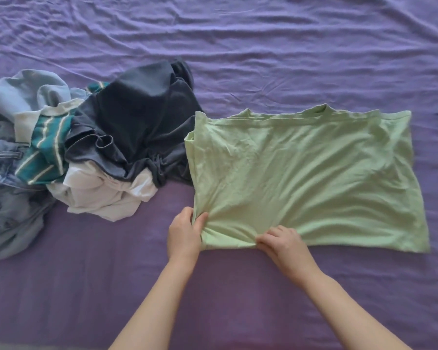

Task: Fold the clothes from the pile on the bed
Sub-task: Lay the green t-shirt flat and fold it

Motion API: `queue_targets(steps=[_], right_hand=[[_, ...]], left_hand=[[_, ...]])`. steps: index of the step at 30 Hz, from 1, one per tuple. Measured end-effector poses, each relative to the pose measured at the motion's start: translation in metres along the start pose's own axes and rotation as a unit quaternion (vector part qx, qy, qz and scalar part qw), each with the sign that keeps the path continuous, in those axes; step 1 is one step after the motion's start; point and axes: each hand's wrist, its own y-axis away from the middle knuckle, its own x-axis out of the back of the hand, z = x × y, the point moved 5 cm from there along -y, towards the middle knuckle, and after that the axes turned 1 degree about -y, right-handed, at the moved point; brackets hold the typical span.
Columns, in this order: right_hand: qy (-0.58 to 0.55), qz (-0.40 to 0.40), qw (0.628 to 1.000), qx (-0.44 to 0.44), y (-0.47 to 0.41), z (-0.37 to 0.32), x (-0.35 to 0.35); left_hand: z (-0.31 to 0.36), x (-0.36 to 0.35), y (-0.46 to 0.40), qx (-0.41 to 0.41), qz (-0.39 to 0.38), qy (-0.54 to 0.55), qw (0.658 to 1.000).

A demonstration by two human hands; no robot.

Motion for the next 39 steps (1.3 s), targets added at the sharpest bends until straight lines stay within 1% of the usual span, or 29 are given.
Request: queue_targets(steps=[2,5,7,8,10,12,13,14,16,18,20,23,25,27,28,30,31,34,36,37,39], right_hand=[[-0.008,-0.019,1.000,0.011,0.016,-0.007,-0.001],[-0.018,-0.045,0.999,0.021,0.041,-0.019,-0.009],[-0.041,-0.050,0.998,0.000,0.052,-0.018,-0.014],[-0.060,-0.050,0.997,-0.018,0.056,-0.013,-0.013],[-0.072,-0.036,0.995,-0.054,0.059,0.004,-0.005],[-0.047,-0.008,0.995,-0.086,0.059,0.029,0.008],[-0.037,0.007,0.993,-0.115,0.059,0.045,0.017],[-0.027,0.023,0.988,-0.153,0.061,0.064,0.027],[-0.001,0.055,0.969,-0.239,0.067,0.105,0.049],[0.036,0.082,0.950,-0.298,0.076,0.144,0.070],[0.055,0.098,0.935,-0.336,0.082,0.178,0.088],[-0.002,0.083,0.906,-0.416,0.084,0.219,0.105],[-0.048,0.088,0.890,-0.445,0.080,0.230,0.109],[-0.100,0.084,0.871,-0.474,0.078,0.236,0.109],[-0.117,0.067,0.867,-0.479,0.076,0.238,0.109],[-0.140,0.037,0.873,-0.466,0.076,0.243,0.112],[-0.149,0.034,0.876,-0.457,0.078,0.246,0.116],[-0.133,0.036,0.882,-0.451,0.096,0.255,0.132],[-0.122,0.000,0.883,-0.453,0.107,0.259,0.131],[-0.135,-0.008,0.885,-0.446,0.110,0.261,0.130],[-0.191,0.015,0.885,-0.425,0.106,0.266,0.132]], left_hand=[[-0.009,0.006,0.015,0.008,-0.006,-0.016,1.000],[-0.023,0.010,0.047,0.049,-0.008,-0.067,0.996],[-0.024,0.014,0.067,0.070,0.019,-0.126,0.989],[-0.021,0.015,0.073,0.063,0.040,-0.149,0.986],[-0.005,0.004,0.079,-0.001,0.034,-0.200,0.979],[0.023,-0.017,0.082,-0.115,0.026,-0.246,0.962],[0.037,-0.033,0.083,-0.173,0.011,-0.262,0.949],[0.051,-0.051,0.086,-0.219,-0.021,-0.274,0.936],[0.078,-0.091,0.094,-0.274,-0.115,-0.306,0.905],[0.094,-0.130,0.099,-0.298,-0.178,-0.335,0.876],[0.108,-0.160,0.099,-0.296,-0.200,-0.354,0.865],[0.134,-0.189,0.098,-0.302,-0.191,-0.361,0.862],[0.149,-0.201,0.093,-0.303,-0.189,-0.377,0.854],[0.163,-0.209,0.088,-0.288,-0.193,-0.393,0.852],[0.171,-0.211,0.087,-0.281,-0.194,-0.395,0.853],[0.188,-0.213,0.087,-0.276,-0.194,-0.390,0.857],[0.196,-0.215,0.090,-0.277,-0.199,-0.378,0.861],[0.220,-0.229,0.114,-0.304,-0.251,-0.303,0.868],[0.232,-0.245,0.134,-0.323,-0.286,-0.271,0.861],[0.238,-0.253,0.141,-0.327,-0.290,-0.265,0.860],[0.245,-0.267,0.149,-0.321,-0.280,-0.272,0.863]])
